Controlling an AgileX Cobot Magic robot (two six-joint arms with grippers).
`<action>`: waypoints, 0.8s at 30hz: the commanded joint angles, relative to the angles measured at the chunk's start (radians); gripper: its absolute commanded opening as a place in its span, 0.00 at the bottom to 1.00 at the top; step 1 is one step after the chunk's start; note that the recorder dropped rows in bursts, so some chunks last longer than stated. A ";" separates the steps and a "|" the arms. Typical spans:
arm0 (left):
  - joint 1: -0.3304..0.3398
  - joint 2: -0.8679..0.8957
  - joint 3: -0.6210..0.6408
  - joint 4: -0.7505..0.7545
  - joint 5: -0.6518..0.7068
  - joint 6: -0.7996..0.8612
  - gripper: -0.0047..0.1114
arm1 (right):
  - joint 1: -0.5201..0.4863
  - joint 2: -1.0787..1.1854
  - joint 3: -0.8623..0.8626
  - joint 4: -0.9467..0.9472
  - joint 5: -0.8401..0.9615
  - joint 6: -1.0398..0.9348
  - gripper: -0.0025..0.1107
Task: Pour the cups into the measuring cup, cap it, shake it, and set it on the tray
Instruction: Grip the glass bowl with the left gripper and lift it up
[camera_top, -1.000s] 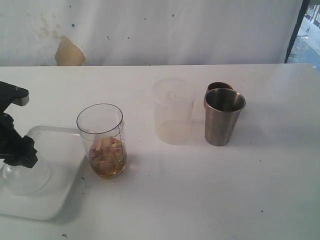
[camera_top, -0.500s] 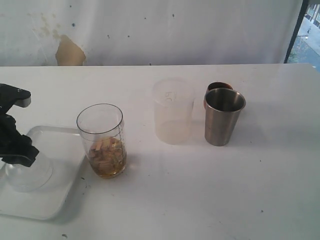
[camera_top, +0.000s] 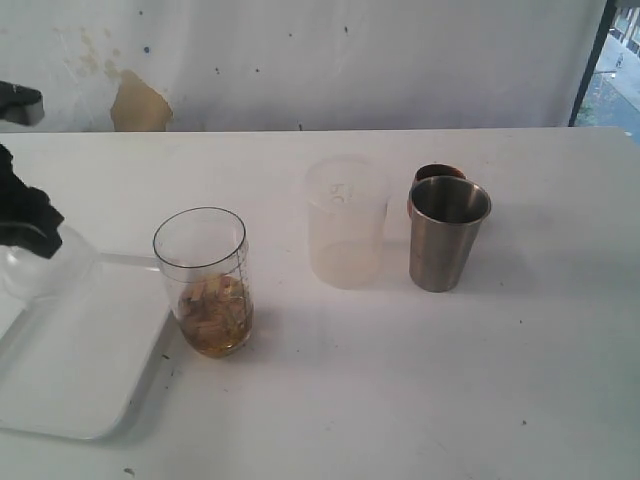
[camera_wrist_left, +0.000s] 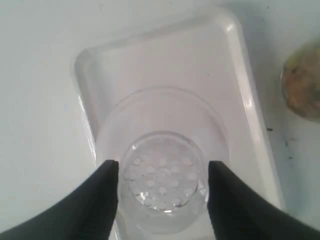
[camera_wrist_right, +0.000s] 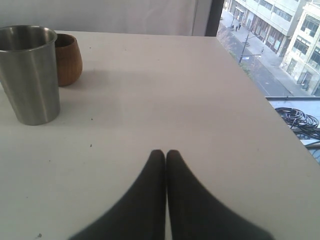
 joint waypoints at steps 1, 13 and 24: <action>-0.005 -0.028 -0.149 -0.001 0.134 -0.044 0.04 | -0.008 -0.006 0.006 -0.002 -0.004 0.000 0.02; -0.072 -0.032 -0.442 -0.069 0.285 -0.066 0.04 | -0.008 -0.006 0.006 -0.002 -0.004 0.000 0.02; -0.243 -0.005 -0.442 -0.111 0.285 -0.116 0.04 | -0.008 -0.006 0.006 -0.002 -0.004 0.000 0.02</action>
